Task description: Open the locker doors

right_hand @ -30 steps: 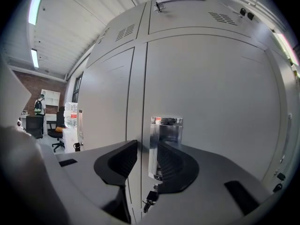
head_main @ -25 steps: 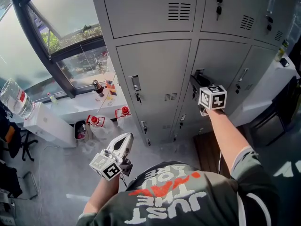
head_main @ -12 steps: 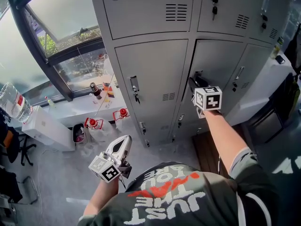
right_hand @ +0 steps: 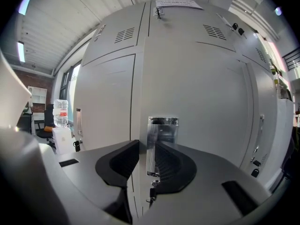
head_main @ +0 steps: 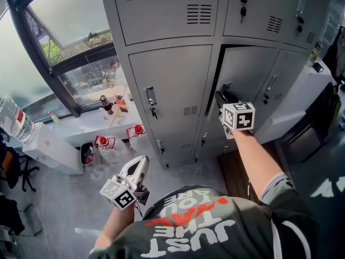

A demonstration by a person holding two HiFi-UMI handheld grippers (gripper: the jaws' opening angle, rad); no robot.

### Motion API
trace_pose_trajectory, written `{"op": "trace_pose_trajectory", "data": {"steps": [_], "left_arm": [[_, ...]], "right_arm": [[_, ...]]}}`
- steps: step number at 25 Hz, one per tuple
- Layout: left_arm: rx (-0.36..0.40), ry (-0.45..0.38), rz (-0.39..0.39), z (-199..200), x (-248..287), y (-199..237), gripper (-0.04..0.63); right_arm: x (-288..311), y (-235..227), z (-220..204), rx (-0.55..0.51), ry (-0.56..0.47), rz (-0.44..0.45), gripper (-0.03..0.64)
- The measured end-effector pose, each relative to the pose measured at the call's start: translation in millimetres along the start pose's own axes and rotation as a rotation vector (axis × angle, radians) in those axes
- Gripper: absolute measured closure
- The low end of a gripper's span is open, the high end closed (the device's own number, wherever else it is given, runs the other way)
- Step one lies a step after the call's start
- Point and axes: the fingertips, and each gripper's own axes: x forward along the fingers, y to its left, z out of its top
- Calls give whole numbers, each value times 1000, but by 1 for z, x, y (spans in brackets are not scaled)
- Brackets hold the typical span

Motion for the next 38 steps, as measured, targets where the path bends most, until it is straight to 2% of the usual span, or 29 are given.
{"op": "trace_pose_trajectory", "data": {"steps": [12, 25, 38], "left_arm": [[-15, 24, -48, -8, 23, -19, 594], [5, 48, -17, -17, 27, -23, 594], [11, 81, -80, -28, 53, -43, 594]], "right_arm": [[-38, -3, -9, 26, -29, 43, 495], [-86, -13, -22, 70, -74, 46, 489], [-133, -31, -32, 73, -93, 56, 499]]}}
